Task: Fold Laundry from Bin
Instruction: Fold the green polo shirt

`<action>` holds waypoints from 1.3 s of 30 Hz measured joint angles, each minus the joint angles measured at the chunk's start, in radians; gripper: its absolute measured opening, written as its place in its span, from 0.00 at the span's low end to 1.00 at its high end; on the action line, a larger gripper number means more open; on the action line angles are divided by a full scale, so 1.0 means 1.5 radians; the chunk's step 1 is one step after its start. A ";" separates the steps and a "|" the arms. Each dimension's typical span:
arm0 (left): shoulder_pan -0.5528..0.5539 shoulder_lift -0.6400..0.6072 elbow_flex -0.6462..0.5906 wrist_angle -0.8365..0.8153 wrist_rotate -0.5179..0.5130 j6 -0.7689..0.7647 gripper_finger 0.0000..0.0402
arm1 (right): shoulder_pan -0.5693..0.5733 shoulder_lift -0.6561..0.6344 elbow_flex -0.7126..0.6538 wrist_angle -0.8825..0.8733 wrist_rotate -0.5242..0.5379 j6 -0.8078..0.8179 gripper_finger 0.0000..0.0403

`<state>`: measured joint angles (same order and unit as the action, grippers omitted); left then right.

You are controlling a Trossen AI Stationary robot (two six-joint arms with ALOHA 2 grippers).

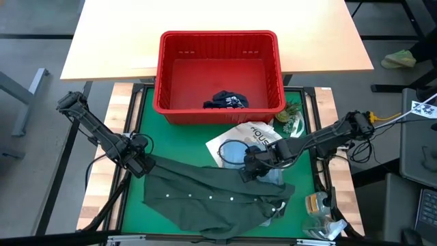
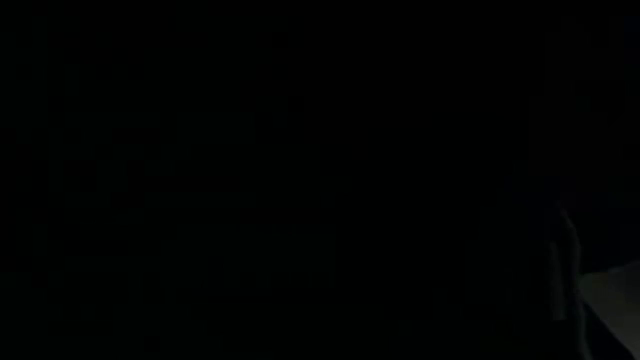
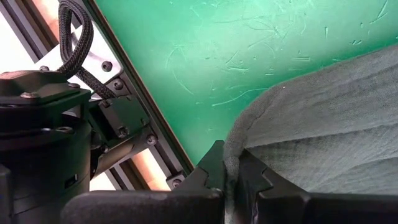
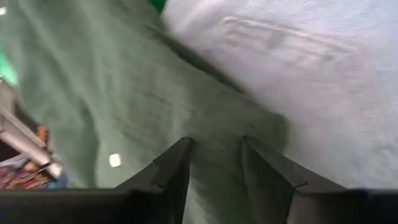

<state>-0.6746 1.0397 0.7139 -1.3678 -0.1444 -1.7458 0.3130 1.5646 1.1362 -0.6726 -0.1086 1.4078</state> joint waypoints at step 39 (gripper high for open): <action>0.091 -0.002 0.164 -0.132 -0.396 0.057 0.00 | 0.000 -0.117 0.071 -0.142 0.588 -0.258 0.00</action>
<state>-0.5378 1.0369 0.9592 -1.5656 -0.7379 -1.6610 0.3130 1.3888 1.2434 -0.8848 0.7727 1.0214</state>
